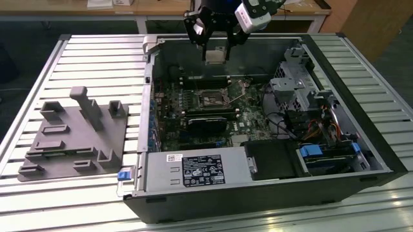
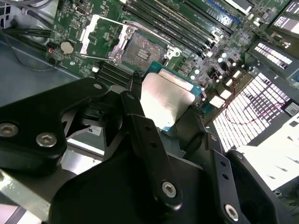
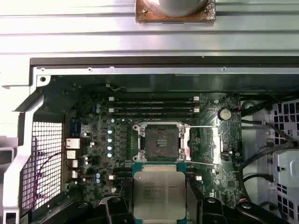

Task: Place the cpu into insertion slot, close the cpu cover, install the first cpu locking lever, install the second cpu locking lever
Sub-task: 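Place the cpu into insertion slot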

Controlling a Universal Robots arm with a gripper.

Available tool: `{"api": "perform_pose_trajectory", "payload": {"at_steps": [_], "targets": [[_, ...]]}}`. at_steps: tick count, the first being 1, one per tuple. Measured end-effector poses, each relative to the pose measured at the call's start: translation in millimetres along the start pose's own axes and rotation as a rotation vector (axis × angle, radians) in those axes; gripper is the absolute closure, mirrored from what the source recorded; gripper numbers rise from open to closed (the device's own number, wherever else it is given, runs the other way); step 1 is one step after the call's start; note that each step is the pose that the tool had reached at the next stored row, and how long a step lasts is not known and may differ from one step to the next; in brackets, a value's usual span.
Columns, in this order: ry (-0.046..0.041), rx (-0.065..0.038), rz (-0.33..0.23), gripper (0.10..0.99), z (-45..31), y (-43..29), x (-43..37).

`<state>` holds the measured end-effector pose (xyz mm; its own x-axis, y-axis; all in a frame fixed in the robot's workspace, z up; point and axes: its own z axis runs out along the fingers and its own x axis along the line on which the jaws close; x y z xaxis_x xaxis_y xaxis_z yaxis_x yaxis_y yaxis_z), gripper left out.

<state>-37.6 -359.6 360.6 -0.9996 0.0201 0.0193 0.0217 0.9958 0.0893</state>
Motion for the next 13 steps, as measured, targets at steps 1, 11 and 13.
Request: {"api": "perform_pose_trajectory", "payload": {"at_steps": [1,11,13], "targets": [[0.0001,0.0,-0.001,0.549,1.9,-0.1,-0.1],[0.0008,0.002,-0.009,0.549,20.0,-0.8,-0.4],[0.0008,0.002,-0.009,0.549,23.6,-0.7,-0.5]]}}
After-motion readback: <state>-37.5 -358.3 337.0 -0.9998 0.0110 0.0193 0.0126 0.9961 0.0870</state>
